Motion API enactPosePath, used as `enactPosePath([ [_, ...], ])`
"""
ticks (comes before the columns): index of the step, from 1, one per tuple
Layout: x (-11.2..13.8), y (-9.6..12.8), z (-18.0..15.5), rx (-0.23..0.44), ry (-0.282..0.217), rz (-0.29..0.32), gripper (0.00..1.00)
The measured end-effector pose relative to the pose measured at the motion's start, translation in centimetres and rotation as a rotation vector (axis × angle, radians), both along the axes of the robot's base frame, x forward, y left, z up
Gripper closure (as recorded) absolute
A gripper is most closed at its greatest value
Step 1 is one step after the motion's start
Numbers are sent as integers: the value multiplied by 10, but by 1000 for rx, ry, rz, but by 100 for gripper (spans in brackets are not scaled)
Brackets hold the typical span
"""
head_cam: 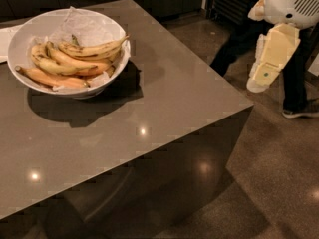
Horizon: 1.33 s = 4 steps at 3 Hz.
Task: Pick banana from white bowl
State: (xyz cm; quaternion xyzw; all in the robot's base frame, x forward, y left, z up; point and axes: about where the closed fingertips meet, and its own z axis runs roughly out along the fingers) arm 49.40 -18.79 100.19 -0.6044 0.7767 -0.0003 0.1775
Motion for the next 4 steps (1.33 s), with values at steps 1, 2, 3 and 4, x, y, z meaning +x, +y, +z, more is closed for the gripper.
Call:
enactPosePath([
  [1,3,1,1,5,-14,-2,0],
  [2,26,21,10,37,-31,2,0],
  [3,56,47,20,22,-42,1,0],
  [4,72,79,25,-16,-69,55,0],
])
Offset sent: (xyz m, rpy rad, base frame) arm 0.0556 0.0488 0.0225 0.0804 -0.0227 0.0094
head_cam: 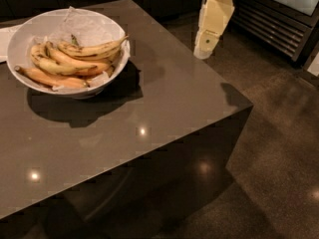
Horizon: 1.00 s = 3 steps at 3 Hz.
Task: Pick banana from white bowl
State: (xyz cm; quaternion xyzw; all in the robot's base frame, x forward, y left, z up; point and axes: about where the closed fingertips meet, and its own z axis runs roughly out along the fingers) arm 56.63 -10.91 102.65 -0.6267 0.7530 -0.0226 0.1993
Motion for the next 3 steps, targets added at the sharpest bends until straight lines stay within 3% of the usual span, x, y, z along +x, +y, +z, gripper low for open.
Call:
enactPosePath([
  [1,4,3,0,15,-12,0,0],
  [2,11,29,12,46,-34,64,0],
  [3,15,63,30,32,-84,154,0],
])
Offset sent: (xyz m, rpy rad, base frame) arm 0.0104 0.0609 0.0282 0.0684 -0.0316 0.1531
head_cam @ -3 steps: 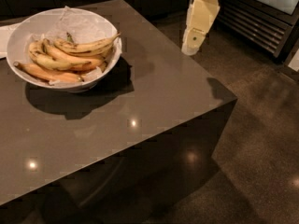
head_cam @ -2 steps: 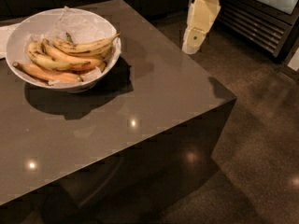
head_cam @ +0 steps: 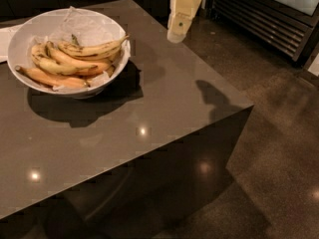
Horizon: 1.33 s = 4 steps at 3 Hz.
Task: Pick banana from white bowl
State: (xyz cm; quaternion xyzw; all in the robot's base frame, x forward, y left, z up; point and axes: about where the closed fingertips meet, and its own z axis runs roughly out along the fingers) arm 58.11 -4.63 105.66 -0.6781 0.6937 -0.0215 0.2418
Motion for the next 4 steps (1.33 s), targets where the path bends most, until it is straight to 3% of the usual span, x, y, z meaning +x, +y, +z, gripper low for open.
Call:
enactPosePath([
  [1,4,5,2,9,-15,4,0],
  [2,14,15,0,45,5,-5,0],
  [4,37,64,1,22,-5,87,0],
])
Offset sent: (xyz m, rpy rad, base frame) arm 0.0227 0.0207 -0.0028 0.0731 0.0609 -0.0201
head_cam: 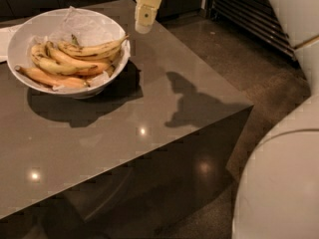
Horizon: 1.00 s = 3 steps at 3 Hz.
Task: Pick banana from white bowl
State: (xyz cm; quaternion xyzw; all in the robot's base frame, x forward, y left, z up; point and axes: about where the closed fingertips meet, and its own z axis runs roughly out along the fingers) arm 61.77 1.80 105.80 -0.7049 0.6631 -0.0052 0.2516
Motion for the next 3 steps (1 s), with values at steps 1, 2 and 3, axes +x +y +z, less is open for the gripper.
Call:
enactPosePath([
  [1,6,2,-1,27,-1,-6,0],
  [2,11,33,-7,66,31,53,0],
  [3,17,61,-11,86,58,96,0],
])
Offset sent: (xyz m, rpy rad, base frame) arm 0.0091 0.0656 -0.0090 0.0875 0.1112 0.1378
